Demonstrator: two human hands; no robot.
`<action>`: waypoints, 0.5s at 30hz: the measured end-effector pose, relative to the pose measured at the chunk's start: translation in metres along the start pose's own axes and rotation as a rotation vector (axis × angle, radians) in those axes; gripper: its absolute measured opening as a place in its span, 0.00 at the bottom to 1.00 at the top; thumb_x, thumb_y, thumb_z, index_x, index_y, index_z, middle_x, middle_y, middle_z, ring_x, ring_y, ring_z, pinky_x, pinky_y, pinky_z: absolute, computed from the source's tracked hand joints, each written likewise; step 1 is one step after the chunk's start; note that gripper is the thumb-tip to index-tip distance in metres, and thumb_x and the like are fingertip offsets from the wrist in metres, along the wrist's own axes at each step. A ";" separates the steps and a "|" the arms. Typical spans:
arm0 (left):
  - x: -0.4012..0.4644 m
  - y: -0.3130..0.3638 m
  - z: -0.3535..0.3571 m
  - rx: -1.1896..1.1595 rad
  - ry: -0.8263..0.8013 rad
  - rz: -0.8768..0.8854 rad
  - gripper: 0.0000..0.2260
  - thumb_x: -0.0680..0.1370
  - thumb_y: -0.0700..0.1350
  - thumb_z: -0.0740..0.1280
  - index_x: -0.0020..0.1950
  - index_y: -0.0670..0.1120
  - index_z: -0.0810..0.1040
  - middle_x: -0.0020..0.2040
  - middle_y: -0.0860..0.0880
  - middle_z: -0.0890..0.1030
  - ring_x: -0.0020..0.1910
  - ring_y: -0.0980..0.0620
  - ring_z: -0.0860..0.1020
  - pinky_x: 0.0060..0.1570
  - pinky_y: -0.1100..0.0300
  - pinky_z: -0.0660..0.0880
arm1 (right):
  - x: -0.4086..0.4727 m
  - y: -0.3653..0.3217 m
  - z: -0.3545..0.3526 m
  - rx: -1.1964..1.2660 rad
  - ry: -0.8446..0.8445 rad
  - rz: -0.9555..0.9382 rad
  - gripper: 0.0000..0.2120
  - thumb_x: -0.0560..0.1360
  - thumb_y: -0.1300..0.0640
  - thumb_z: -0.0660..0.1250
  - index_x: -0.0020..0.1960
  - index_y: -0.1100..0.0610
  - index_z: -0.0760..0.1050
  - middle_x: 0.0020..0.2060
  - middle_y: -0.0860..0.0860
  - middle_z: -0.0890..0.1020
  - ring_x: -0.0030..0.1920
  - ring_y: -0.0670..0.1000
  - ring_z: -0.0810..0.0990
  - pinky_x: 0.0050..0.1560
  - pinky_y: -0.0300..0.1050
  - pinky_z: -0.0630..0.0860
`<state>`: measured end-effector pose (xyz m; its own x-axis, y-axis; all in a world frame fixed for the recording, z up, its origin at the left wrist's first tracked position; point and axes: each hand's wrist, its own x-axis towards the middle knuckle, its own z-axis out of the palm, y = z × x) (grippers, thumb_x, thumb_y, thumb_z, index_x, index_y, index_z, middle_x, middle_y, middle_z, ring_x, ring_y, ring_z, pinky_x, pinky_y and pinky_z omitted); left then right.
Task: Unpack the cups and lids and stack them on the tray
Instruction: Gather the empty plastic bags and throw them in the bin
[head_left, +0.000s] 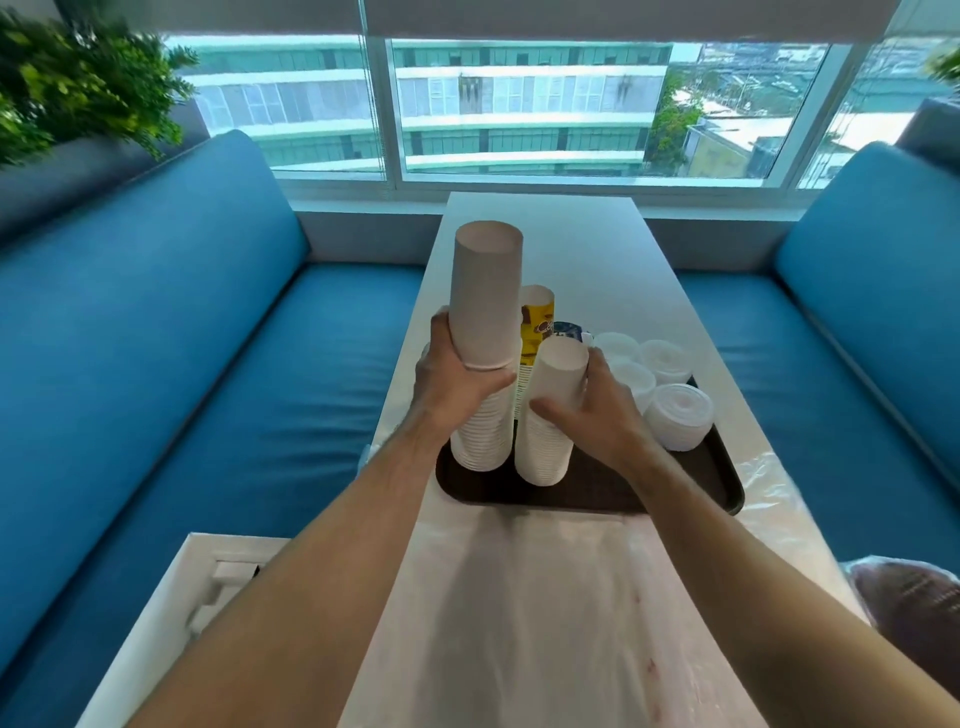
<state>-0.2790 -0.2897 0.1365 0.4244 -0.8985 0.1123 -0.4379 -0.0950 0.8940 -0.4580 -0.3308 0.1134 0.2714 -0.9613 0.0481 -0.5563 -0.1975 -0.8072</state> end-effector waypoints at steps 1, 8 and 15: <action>0.001 0.001 0.000 0.000 0.001 -0.008 0.44 0.67 0.48 0.82 0.75 0.52 0.60 0.59 0.57 0.72 0.57 0.54 0.73 0.54 0.57 0.72 | 0.000 0.000 -0.001 -0.001 -0.016 -0.012 0.36 0.70 0.49 0.78 0.72 0.52 0.64 0.58 0.50 0.78 0.60 0.54 0.77 0.57 0.50 0.75; -0.011 0.010 -0.001 0.044 0.066 -0.070 0.45 0.69 0.50 0.80 0.77 0.52 0.55 0.71 0.47 0.66 0.64 0.53 0.67 0.65 0.50 0.72 | 0.020 -0.001 -0.070 -0.010 -0.273 -0.024 0.50 0.64 0.48 0.83 0.77 0.39 0.58 0.73 0.47 0.65 0.72 0.51 0.64 0.71 0.55 0.67; -0.064 0.032 0.022 0.270 0.334 0.322 0.22 0.71 0.39 0.76 0.61 0.48 0.72 0.65 0.48 0.66 0.60 0.55 0.65 0.64 0.53 0.70 | 0.098 -0.019 -0.055 0.090 -0.070 -0.128 0.31 0.73 0.57 0.77 0.72 0.47 0.70 0.65 0.51 0.75 0.64 0.57 0.76 0.53 0.45 0.76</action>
<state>-0.3379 -0.2450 0.1483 0.4452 -0.7191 0.5336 -0.7571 0.0159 0.6531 -0.4646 -0.4316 0.1657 0.3912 -0.9131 0.1149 -0.4422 -0.2960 -0.8467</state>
